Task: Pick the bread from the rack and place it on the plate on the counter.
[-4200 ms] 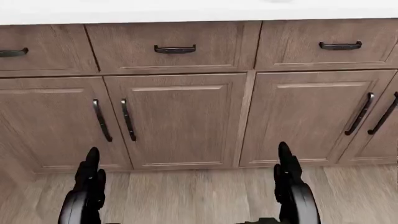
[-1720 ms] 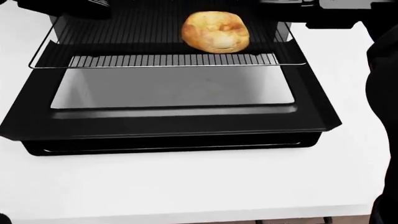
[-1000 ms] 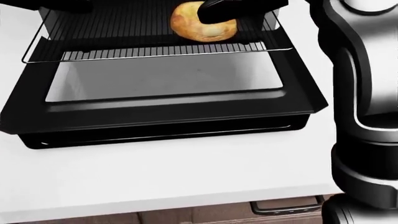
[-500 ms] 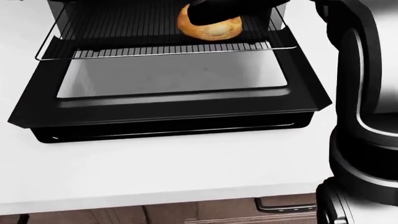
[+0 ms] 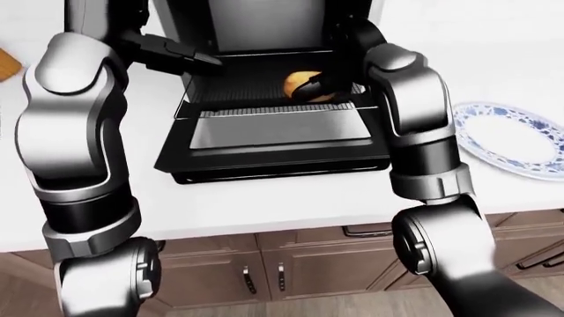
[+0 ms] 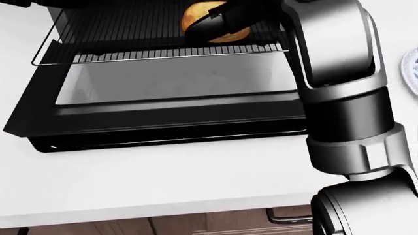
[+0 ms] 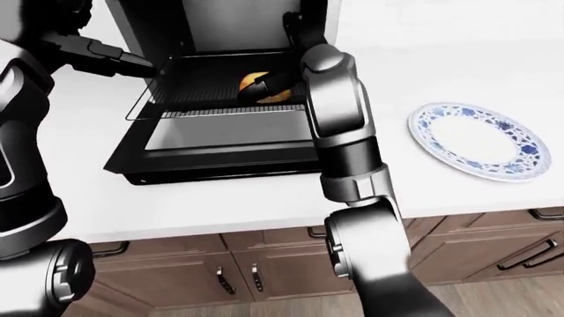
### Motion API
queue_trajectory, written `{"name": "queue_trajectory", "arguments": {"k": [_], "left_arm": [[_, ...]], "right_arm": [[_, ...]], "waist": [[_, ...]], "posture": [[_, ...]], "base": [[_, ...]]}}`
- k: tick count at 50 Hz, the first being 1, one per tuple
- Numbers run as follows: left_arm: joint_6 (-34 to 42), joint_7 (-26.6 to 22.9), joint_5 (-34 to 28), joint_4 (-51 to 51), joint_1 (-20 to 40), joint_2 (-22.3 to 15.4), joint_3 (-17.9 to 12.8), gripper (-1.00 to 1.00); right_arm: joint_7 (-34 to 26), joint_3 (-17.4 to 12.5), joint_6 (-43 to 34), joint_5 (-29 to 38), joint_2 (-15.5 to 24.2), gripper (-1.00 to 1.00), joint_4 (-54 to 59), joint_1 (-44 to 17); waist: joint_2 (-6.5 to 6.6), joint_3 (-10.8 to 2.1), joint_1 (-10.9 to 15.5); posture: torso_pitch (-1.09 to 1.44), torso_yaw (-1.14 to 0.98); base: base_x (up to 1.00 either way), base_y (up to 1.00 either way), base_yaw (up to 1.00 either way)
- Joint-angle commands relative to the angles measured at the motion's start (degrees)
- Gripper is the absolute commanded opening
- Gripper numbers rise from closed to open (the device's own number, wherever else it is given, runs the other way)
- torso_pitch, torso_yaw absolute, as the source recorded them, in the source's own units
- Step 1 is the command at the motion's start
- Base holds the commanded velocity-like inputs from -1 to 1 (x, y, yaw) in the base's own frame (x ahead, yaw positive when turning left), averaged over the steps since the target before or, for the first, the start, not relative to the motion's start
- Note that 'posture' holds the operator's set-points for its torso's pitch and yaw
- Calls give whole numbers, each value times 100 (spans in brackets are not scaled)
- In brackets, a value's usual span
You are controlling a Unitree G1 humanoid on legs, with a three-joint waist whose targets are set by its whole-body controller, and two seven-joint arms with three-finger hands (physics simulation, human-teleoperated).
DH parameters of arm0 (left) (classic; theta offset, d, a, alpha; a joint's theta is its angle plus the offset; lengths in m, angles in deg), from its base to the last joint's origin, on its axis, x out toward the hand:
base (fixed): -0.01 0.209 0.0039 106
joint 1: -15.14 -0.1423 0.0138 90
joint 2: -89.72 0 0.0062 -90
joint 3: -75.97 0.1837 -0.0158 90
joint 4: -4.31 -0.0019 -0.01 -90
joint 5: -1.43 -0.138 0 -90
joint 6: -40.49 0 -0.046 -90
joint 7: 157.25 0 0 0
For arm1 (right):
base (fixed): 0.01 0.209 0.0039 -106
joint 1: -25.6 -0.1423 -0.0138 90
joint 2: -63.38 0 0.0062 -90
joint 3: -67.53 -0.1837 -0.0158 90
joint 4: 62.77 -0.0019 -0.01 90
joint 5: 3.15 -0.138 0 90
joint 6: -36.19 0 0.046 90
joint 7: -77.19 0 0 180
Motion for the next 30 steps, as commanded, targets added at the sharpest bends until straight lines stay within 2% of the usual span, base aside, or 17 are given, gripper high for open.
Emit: {"name": "queue_trajectory", "arguments": {"k": [1, 16, 17, 20, 22, 23, 30], "left_arm": [[-168, 44, -16, 153, 178, -65, -84, 100], [-162, 51, -6, 160, 183, -107, -89, 100], [-158, 57, -4, 158, 193, -108, -96, 100], [-96, 38, 6, 225, 188, -135, -108, 100], [-64, 34, 8, 234, 226, -163, -112, 100], [-74, 36, 5, 222, 237, -164, -107, 100], [-96, 34, -4, 144, 318, -186, -102, 100]], "right_arm": [[-35, -19, -11, 76, 35, 100, -317, -186], [-541, 133, -629, 467, -77, 100, -1066, 206], [-539, 118, -633, 490, -88, 92, -1057, 213], [-586, 115, -678, 542, -93, 47, -1056, 200], [-598, 103, -666, 567, -91, 9, -1020, 184], [-612, 100, -679, 571, -100, -2, -1037, 195], [-686, 109, -724, 643, -90, -40, -1129, 297]], "waist": [[14, -185, 2], [1, -175, 18], [3, -174, 18], [7, -178, 18], [12, -179, 17], [14, -176, 16], [14, -182, 13]], "posture": [[0, 0], [0, 0], [0, 0], [0, 0], [0, 0], [0, 0], [0, 0]], "base": [[0, 0, 0], [0, 0, 0], [0, 0, 0], [0, 0, 0], [0, 0, 0], [0, 0, 0], [0, 0, 0]]}}
